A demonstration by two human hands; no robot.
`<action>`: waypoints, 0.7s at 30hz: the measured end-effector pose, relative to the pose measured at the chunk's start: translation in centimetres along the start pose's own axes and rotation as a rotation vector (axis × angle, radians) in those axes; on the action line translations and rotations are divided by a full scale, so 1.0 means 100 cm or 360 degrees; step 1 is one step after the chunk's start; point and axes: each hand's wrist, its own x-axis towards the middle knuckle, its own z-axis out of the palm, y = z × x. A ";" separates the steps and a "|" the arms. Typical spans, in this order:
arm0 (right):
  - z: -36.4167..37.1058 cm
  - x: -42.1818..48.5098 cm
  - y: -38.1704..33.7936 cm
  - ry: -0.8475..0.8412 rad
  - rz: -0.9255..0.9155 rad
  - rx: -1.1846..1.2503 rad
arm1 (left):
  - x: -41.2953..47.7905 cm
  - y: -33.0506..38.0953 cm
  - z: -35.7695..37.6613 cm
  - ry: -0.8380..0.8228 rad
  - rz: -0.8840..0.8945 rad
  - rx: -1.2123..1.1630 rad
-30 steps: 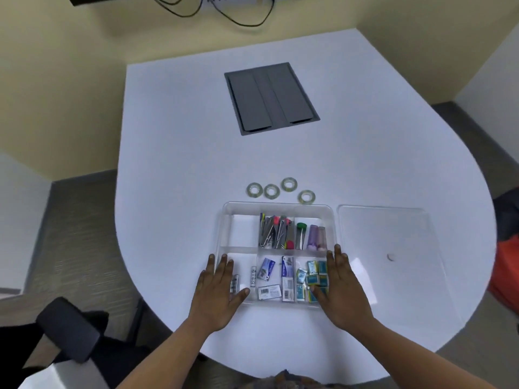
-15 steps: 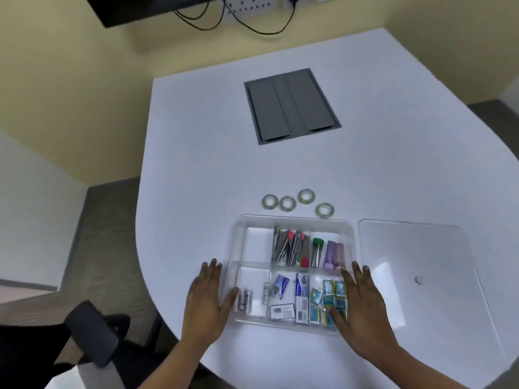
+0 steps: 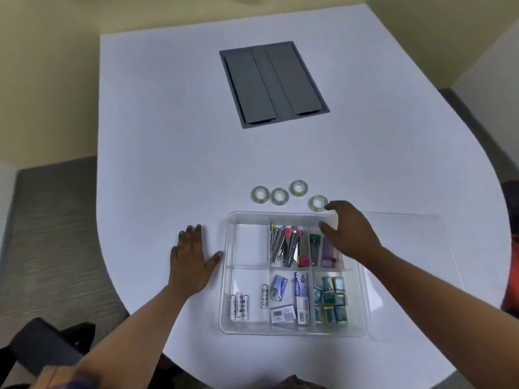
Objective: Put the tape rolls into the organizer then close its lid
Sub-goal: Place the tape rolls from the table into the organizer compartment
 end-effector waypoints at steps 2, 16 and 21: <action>-0.001 0.021 -0.002 -0.0056 0.0160 0.0046 | 0.001 0.000 0.006 -0.0113 -0.0106 -0.0027; 0.021 0.107 0.000 -0.0260 0.0594 -0.0102 | 0.008 -0.018 0.029 -0.0203 -0.0070 0.0072; 0.025 0.113 0.000 -0.0367 0.0670 -0.0244 | 0.008 -0.019 0.031 -0.0209 -0.0082 0.0065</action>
